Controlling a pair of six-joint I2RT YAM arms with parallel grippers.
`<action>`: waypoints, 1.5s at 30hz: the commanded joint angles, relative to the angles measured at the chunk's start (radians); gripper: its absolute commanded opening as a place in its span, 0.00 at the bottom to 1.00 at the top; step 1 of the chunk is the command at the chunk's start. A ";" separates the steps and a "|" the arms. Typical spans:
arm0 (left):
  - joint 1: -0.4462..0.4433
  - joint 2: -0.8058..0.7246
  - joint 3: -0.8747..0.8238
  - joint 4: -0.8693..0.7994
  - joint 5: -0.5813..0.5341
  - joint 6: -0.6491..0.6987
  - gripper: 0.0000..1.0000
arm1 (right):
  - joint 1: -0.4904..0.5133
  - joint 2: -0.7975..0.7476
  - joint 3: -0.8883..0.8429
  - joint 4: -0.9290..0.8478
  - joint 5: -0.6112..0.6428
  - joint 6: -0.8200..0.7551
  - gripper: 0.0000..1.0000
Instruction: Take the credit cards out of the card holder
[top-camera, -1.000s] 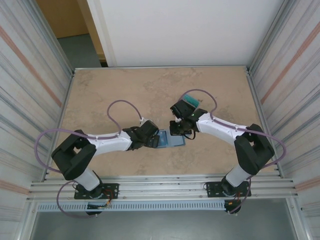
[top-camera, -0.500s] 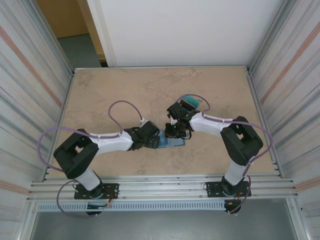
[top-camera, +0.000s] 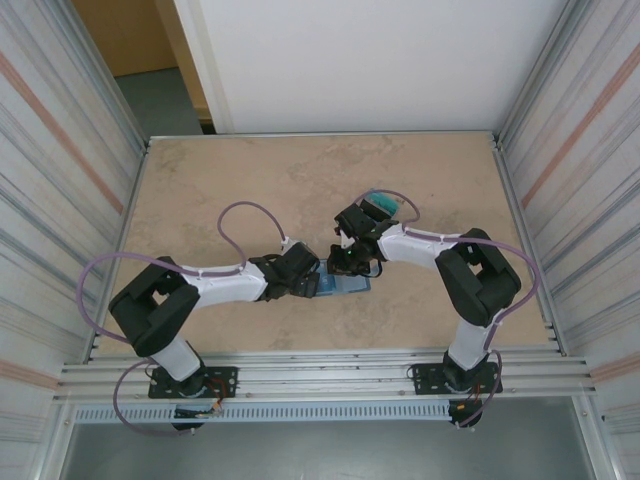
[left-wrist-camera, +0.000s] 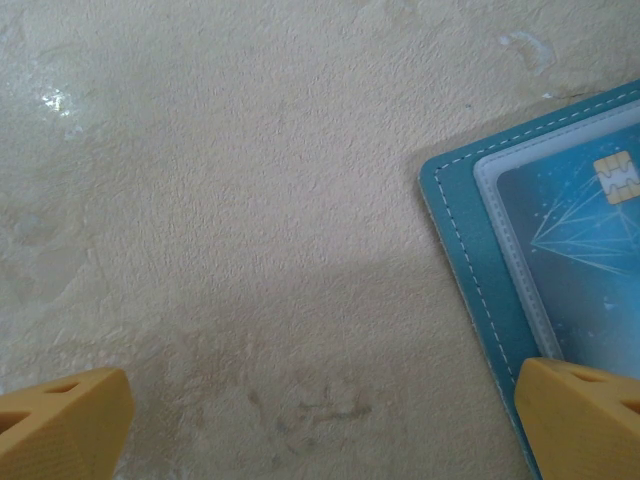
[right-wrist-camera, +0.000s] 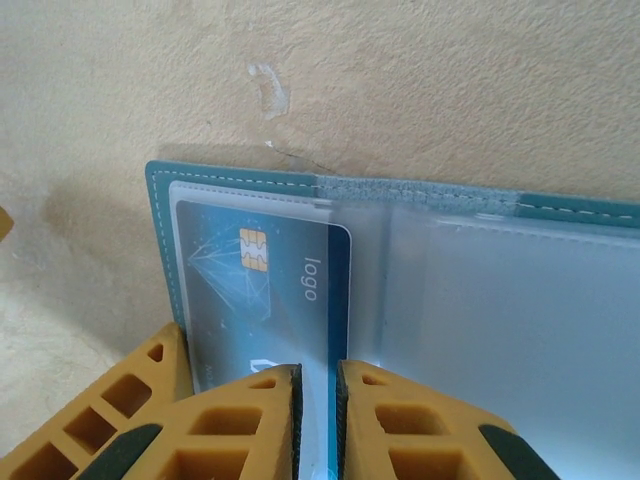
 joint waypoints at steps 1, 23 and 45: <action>-0.006 0.025 -0.003 -0.032 -0.018 -0.009 0.99 | -0.010 0.020 -0.019 0.014 -0.025 0.026 0.18; -0.006 0.041 0.012 -0.058 -0.022 -0.011 0.99 | -0.049 0.038 -0.117 0.192 -0.199 0.086 0.19; -0.007 0.055 0.022 -0.083 -0.029 -0.021 0.99 | -0.120 -0.015 -0.247 0.451 -0.378 0.173 0.12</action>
